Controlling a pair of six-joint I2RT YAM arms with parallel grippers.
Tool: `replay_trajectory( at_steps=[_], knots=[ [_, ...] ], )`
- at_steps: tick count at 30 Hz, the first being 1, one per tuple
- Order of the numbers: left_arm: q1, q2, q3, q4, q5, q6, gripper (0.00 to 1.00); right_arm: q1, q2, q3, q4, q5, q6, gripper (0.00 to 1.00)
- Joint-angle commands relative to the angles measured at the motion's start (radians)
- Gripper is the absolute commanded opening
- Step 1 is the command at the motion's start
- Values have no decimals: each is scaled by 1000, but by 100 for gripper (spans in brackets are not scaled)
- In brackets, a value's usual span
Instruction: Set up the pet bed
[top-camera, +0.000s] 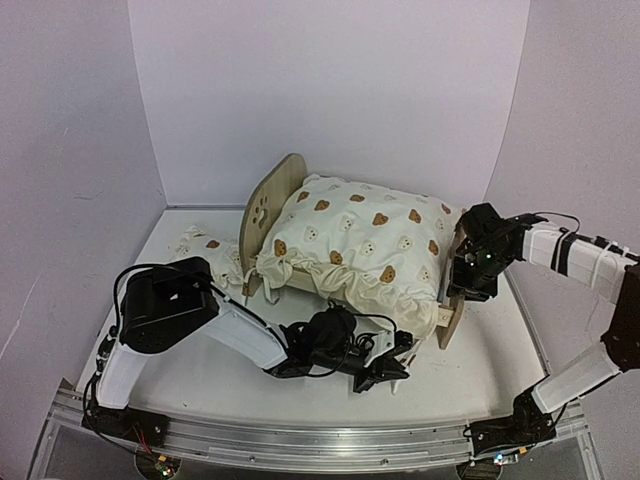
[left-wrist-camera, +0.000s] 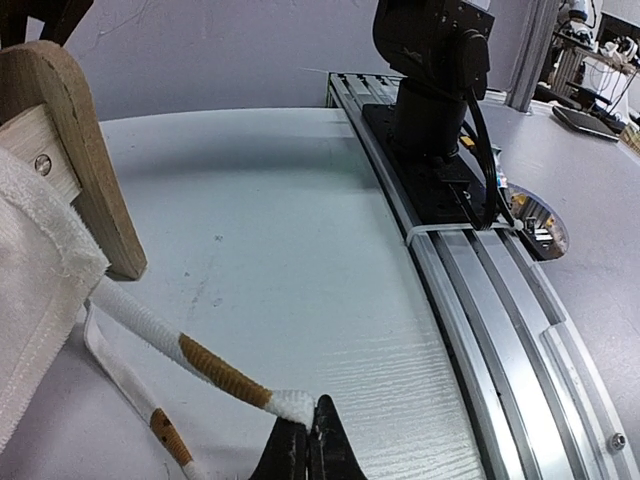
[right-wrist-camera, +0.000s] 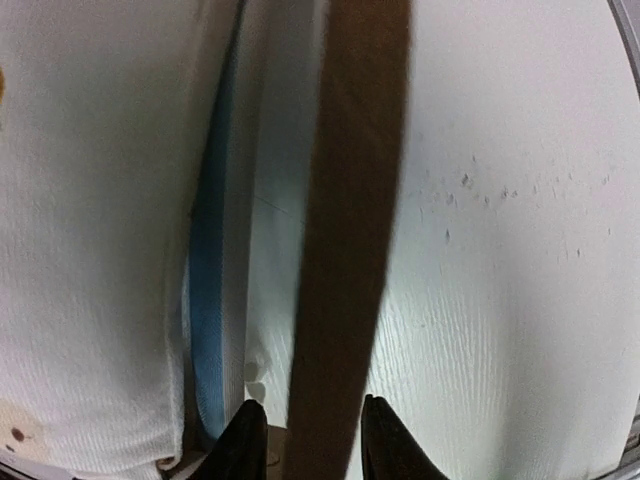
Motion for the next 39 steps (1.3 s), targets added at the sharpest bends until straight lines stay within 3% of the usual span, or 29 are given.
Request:
replay_trajectory(
  at_steps=[1, 4, 8, 12, 14, 16, 21, 24, 33, 36, 39],
  knots=[
    [44, -93, 3, -17, 110, -107, 0, 33, 17, 119, -105, 94, -192, 54],
    [93, -105, -7, -19, 149, -165, 0, 76, -55, 168, -257, 164, -189, 68],
    [107, -101, -10, -27, 193, -166, 0, 153, -126, 230, -335, 105, -189, 75],
    [105, -79, 14, -28, 227, -216, 0, 289, -108, 193, -198, -191, -149, 77],
    [98, -76, 19, -29, 224, -214, 0, 320, -95, 130, -96, -242, -109, 78],
    [88, -80, 20, -28, 212, -210, 0, 326, -65, 104, -55, -182, -79, 77],
    [53, -98, 17, -31, 178, -191, 0, 326, 5, 124, -48, 128, 9, 64],
    [28, -104, 19, -36, 176, -178, 0, 327, -17, 102, -39, 241, 71, 63],
    [4, -64, 81, -47, 191, -176, 0, 368, 45, 57, 38, 275, 76, 52],
    [4, -61, 88, -50, 188, -168, 0, 401, 80, 73, 39, 294, 63, 41],
    [3, -58, 94, -55, 185, -166, 0, 403, 84, 83, -13, 339, 103, 13]
  ],
)
